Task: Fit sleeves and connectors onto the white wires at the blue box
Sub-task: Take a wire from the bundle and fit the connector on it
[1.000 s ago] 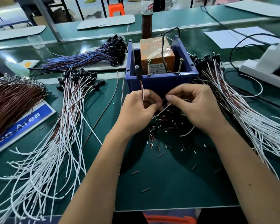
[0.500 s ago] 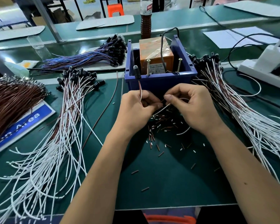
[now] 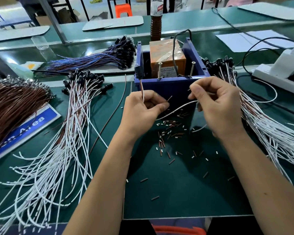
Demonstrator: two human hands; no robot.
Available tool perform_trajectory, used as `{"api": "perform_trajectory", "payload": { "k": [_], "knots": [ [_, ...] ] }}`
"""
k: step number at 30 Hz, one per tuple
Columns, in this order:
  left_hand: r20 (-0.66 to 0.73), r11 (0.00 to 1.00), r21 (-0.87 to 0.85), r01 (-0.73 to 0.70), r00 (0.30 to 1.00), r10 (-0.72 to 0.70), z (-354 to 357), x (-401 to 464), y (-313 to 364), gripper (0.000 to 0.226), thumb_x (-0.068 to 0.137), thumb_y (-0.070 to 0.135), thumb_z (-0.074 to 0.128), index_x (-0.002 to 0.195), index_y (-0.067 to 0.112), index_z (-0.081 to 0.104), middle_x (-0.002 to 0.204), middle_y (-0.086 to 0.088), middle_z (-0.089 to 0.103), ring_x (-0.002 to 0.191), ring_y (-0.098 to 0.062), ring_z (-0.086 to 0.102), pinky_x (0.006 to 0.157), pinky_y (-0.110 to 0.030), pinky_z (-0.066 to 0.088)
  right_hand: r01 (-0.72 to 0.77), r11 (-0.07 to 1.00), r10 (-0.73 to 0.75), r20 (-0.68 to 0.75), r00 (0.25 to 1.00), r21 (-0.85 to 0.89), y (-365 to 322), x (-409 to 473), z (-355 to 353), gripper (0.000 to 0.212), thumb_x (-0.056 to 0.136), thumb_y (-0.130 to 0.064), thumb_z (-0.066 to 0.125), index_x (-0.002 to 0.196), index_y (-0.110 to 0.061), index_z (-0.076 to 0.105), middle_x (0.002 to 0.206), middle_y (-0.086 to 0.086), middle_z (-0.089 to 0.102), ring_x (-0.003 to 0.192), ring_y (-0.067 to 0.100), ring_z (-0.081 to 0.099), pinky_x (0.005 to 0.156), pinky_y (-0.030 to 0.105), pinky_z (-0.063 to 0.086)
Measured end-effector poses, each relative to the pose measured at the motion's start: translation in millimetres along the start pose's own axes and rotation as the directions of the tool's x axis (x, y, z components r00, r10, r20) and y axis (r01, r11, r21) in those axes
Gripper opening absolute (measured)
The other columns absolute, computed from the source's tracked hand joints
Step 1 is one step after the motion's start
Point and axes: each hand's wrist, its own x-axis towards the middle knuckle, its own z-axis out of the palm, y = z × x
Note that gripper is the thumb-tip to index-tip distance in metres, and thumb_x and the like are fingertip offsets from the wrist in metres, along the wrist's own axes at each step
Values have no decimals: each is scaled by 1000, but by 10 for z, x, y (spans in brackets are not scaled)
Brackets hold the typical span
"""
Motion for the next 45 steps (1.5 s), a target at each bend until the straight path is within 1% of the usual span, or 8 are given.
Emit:
{"api": "perform_trajectory", "payload": {
  "k": [6,11,14,20,24,31,38,45],
  "knots": [
    [17,992,-128,-21,1000,24,-21,4,13,10,82,11,83,78,18,77,73,-5,74,65,-10,66,62,-23,52,37,970,2,161,987,-241,40,-44,63,11,100,-28,71,97,-19,76,70,-9,72,66,6,70,65,25,56],
    [262,982,-174,69,965,-21,5,-20,19,8,81,15,82,77,21,78,85,-19,72,67,-18,59,63,-28,46,-49,982,86,201,976,-182,59,-28,70,13,108,-12,52,108,-16,64,63,0,66,56,11,60,57,27,46],
    [343,996,-43,75,938,-56,57,-31,-1,7,82,17,82,78,19,78,68,-1,69,61,-10,56,62,-23,44,-130,989,144,263,954,-71,60,-38,88,10,109,-9,51,111,-13,60,64,5,65,50,3,57,53,13,41],
    [162,966,-252,59,987,-18,-33,2,-3,7,80,10,80,77,15,77,58,11,63,49,2,52,52,-9,39,-225,973,204,279,938,43,89,30,-31,15,106,-17,62,96,-12,72,64,5,68,45,5,46,45,14,35],
    [129,961,-273,53,991,-18,-29,-9,50,5,77,11,80,75,14,77,90,-9,77,57,-3,59,55,-10,43,-251,957,211,245,946,146,78,53,-92,30,110,-20,54,93,-13,77,62,5,64,44,10,37,43,16,28],
    [149,996,-84,0,989,12,82,-38,63,5,78,16,80,80,13,78,91,-4,78,82,-34,74,79,-55,61,-42,989,101,432,896,-144,26,10,-42,27,106,-18,62,82,-17,76,59,3,67,55,11,56,59,29,47],
    [-64,983,-183,-21,998,9,-4,9,58,9,77,16,83,73,23,78,79,-1,78,68,-9,67,66,-23,52,-154,988,140,260,955,33,73,48,-143,10,99,-14,72,90,-13,77,65,5,71,50,1,56,54,8,41],
    [136,992,20,-121,984,117,142,-48,50,9,77,8,83,77,14,77,98,3,77,83,-13,73,71,-31,56,-88,986,136,377,916,-140,36,37,-118,13,96,-15,75,84,-17,77,66,3,73,59,10,65,60,23,52]
  ]
}}
